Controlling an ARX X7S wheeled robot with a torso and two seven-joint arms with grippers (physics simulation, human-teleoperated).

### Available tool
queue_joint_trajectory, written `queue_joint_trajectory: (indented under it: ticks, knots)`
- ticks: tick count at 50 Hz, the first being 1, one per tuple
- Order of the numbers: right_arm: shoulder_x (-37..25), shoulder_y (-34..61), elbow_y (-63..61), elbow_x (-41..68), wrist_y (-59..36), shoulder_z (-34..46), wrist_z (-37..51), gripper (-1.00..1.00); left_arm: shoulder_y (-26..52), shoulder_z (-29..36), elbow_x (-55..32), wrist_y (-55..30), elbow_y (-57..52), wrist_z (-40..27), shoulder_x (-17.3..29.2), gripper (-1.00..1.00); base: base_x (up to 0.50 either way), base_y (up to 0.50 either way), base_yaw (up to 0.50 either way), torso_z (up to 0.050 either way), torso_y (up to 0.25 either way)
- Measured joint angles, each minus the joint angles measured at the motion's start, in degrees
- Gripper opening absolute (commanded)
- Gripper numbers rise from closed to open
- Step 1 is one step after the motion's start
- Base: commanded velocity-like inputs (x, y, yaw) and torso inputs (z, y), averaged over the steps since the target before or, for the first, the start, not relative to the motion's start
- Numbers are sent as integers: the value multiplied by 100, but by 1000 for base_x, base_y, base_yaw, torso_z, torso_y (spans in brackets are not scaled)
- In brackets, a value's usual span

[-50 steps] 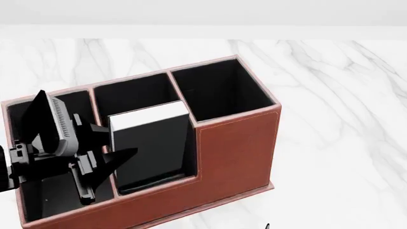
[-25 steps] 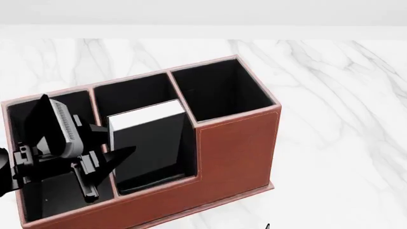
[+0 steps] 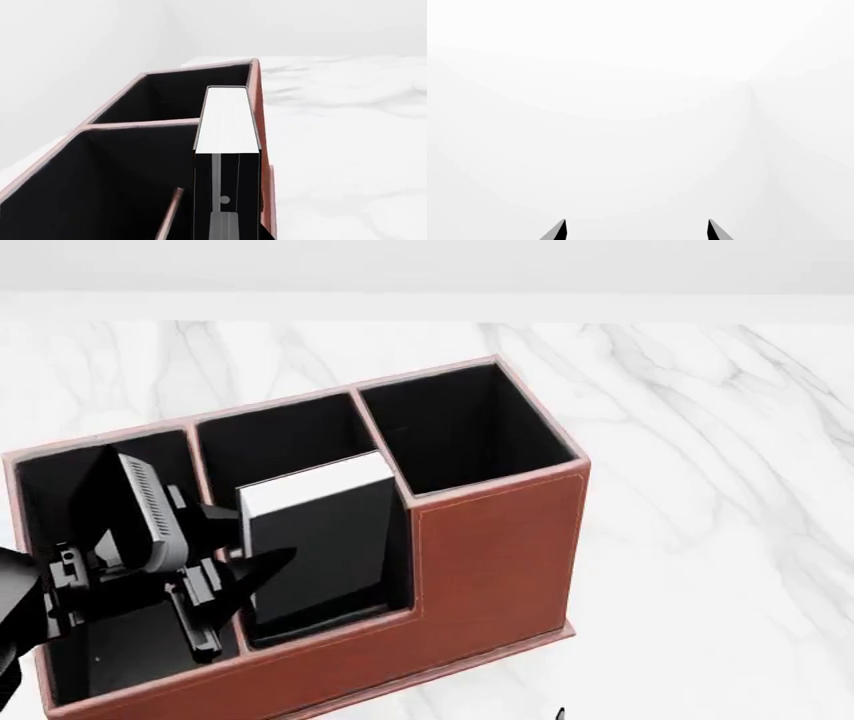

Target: Pick up the book and place it in the back compartment of the caddy.

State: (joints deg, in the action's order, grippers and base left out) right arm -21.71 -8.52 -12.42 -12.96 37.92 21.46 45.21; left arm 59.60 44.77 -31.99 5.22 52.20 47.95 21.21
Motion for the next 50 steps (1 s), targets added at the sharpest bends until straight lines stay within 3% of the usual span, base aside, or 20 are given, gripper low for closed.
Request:
queue_joint_trajectory:
  ticks: [29, 30, 45, 50]
  knots:
    - [-39, 16, 12, 16, 9, 32, 48, 100, 494, 85, 517, 999, 2172, 181, -797, -100, 0, 0, 0, 0, 1]
    - [-41, 17, 12, 17, 11, 34, 50, 100, 500, 74, 550, 1018, 2197, 161, -810, 100, 0, 0, 0, 0, 10]
    - [-61, 42, 42, 32, 24, 53, 71, 100, 500, -939, 910, 1256, 2244, 51, -972, 100, 0, 0, 0, 1, 0]
    - [-67, 45, 42, 34, 21, 57, 79, 100, 333, -1125, 959, 1079, 1752, -62, -872, 100, 0, 0, 0, 0, 0]
